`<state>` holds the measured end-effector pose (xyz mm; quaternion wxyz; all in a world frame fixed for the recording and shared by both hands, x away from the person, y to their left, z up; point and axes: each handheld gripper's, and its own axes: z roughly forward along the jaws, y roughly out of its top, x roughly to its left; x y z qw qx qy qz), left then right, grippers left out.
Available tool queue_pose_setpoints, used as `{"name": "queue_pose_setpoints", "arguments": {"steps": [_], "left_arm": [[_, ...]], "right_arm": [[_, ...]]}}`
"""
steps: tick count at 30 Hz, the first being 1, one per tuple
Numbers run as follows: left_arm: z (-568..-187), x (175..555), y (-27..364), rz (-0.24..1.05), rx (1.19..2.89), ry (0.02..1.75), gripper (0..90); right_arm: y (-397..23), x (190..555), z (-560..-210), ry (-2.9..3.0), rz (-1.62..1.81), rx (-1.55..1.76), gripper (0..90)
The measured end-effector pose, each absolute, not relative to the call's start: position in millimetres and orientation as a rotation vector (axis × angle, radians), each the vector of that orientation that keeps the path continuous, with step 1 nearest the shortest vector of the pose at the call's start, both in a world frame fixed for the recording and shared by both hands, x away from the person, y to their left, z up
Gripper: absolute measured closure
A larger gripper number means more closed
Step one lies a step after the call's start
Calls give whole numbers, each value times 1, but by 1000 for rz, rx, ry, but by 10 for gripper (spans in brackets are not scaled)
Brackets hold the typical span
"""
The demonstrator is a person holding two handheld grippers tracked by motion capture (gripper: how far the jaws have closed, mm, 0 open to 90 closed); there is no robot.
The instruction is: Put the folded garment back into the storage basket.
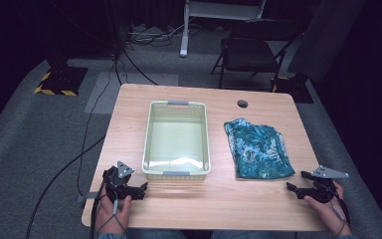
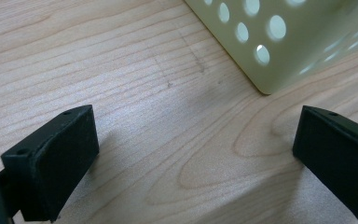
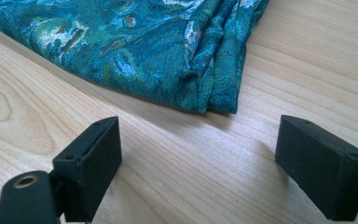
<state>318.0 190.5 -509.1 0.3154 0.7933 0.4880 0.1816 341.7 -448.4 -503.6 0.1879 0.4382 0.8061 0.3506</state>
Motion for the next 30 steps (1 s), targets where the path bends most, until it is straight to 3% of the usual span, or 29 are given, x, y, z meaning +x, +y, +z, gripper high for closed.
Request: {"name": "queue_pose_setpoints", "arguments": {"steps": [30], "left_arm": [[-509, 318, 191, 479, 2090, 1286, 3]], "right_arm": [[-448, 342, -503, 2265, 983, 1241, 142]]}}
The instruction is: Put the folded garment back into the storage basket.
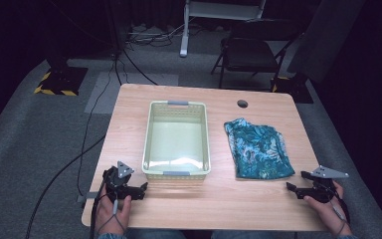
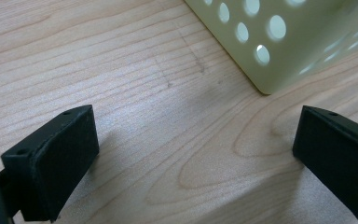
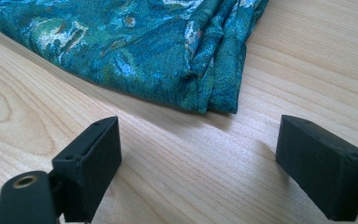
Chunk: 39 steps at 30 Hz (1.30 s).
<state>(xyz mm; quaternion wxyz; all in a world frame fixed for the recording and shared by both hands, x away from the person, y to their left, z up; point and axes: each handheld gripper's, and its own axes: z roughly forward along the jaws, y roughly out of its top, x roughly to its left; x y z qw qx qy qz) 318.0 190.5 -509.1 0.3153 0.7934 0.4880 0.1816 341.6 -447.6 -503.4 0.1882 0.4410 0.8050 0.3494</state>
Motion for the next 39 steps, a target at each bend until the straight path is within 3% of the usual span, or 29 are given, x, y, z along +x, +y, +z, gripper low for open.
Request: {"name": "queue_pose_setpoints", "arguments": {"steps": [11, 39], "left_arm": [[-509, 318, 191, 478, 2090, 1285, 3], [-509, 318, 190, 479, 2090, 1286, 3]], "right_arm": [[-444, 341, -503, 2255, 982, 1256, 113], [-436, 332, -461, 2166, 1090, 1200, 103]]}}
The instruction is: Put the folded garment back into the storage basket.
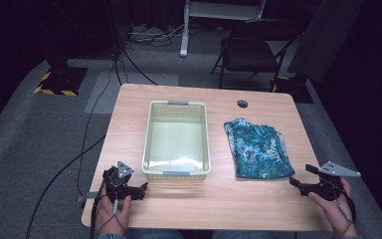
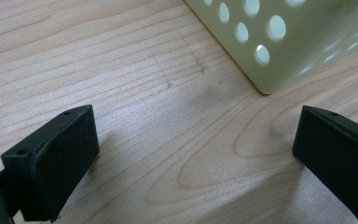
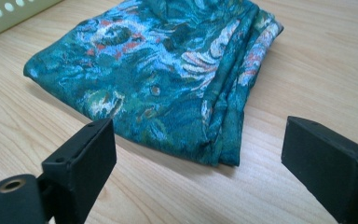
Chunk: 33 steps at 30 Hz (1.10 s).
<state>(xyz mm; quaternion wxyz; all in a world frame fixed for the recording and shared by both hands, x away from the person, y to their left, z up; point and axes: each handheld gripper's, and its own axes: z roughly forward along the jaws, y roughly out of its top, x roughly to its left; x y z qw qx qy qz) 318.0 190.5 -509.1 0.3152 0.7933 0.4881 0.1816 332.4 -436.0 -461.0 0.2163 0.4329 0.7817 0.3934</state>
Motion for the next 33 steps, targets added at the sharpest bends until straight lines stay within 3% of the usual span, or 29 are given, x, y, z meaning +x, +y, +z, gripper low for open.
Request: {"name": "queue_pose_setpoints", "arguments": {"steps": [33], "left_arm": [[-509, 318, 191, 479, 2090, 1286, 3]], "right_arm": [[-432, 345, -431, 2141, 1126, 1175, 89]]}}
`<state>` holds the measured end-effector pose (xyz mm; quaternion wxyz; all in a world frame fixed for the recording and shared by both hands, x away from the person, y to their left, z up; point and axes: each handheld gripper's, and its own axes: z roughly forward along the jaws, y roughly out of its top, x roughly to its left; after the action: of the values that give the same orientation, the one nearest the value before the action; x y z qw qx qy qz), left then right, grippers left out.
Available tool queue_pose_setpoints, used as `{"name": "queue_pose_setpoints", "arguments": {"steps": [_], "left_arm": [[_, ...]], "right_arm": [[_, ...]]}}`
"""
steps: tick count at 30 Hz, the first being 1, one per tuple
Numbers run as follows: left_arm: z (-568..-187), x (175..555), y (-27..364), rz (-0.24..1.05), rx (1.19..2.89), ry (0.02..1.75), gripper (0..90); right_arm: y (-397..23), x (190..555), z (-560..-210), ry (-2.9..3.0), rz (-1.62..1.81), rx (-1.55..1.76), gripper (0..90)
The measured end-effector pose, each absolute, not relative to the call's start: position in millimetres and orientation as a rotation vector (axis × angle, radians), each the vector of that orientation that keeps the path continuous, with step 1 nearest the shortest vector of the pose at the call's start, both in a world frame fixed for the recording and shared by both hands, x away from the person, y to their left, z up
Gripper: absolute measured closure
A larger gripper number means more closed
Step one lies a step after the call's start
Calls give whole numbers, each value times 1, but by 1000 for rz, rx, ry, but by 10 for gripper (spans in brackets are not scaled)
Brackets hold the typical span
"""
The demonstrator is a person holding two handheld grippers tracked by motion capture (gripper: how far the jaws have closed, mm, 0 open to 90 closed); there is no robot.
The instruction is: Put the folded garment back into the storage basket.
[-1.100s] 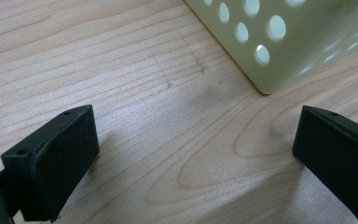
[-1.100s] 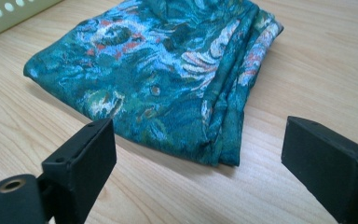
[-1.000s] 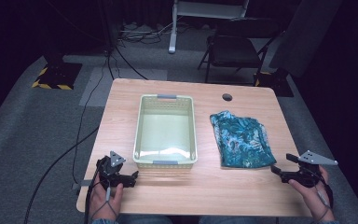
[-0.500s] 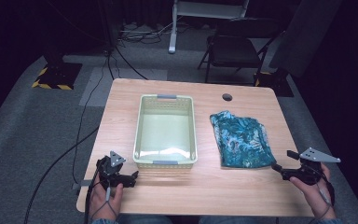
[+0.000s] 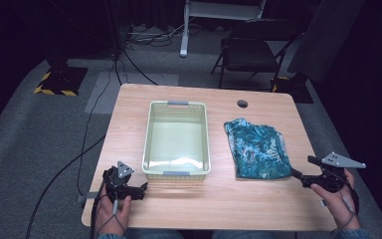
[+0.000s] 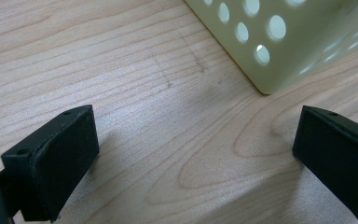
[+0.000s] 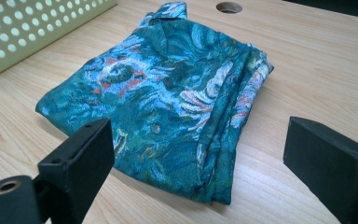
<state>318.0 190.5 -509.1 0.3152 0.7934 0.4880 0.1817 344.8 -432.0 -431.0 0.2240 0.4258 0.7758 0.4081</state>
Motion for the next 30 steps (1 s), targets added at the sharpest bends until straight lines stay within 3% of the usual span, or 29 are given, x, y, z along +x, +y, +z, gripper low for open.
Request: {"name": "queue_pose_setpoints", "arguments": {"steps": [30], "left_arm": [[-509, 316, 190, 478, 2091, 1284, 3]], "right_arm": [[-420, 368, -392, 2142, 1091, 1118, 86]]}}
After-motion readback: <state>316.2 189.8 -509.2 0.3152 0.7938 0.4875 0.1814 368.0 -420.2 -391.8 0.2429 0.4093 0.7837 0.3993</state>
